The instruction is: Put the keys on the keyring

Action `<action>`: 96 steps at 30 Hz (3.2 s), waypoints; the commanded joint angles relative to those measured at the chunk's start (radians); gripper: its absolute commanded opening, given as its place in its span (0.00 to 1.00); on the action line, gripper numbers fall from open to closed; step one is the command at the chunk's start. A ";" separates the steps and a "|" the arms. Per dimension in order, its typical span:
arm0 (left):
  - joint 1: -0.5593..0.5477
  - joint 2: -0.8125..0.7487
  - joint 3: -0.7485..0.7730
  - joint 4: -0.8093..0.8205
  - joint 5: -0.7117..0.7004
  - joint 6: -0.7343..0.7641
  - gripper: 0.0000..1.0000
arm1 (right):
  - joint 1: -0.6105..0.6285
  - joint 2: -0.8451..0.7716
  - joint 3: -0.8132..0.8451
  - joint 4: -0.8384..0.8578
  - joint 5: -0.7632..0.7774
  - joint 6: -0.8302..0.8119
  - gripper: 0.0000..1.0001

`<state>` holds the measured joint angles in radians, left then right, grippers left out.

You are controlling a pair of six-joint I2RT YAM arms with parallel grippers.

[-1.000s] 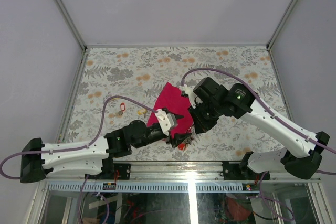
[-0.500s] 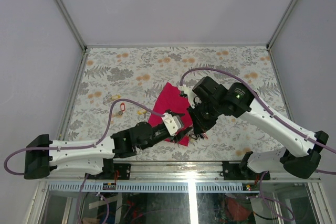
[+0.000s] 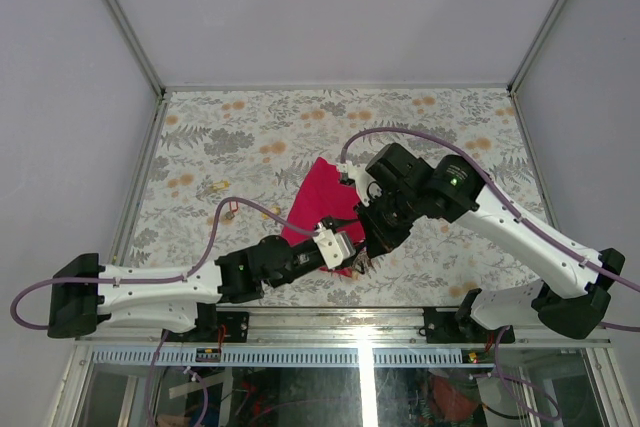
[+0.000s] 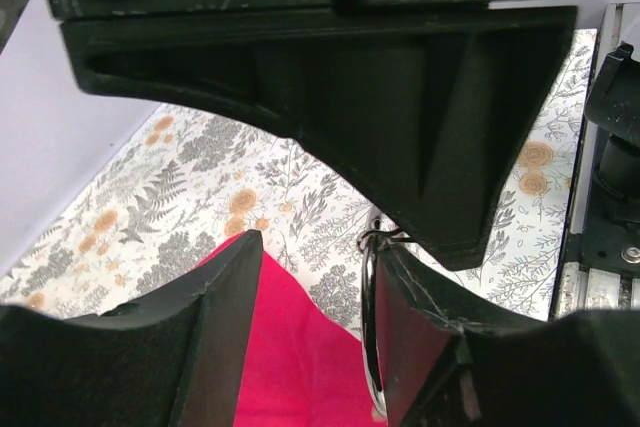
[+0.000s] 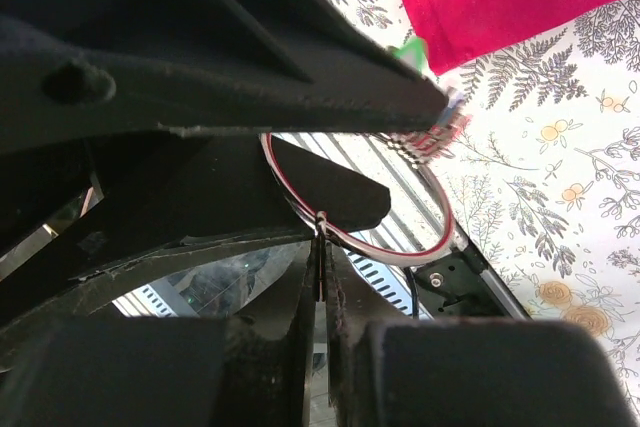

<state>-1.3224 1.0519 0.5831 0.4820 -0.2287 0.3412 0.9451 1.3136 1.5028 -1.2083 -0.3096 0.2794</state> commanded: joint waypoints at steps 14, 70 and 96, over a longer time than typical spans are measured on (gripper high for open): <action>-0.061 -0.017 0.090 0.027 0.037 -0.003 0.00 | -0.002 -0.056 0.035 0.054 -0.003 -0.023 0.13; -0.062 -0.071 0.098 0.149 -0.356 -0.260 0.00 | -0.002 -0.692 -0.776 1.419 0.052 -0.289 0.38; -0.061 -0.105 0.081 0.132 -0.372 -0.259 0.00 | -0.002 -0.627 -0.662 1.280 0.102 -0.227 0.00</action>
<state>-1.3777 0.9730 0.6395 0.5266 -0.5766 0.0933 0.9405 0.6796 0.7319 0.1074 -0.2256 0.0090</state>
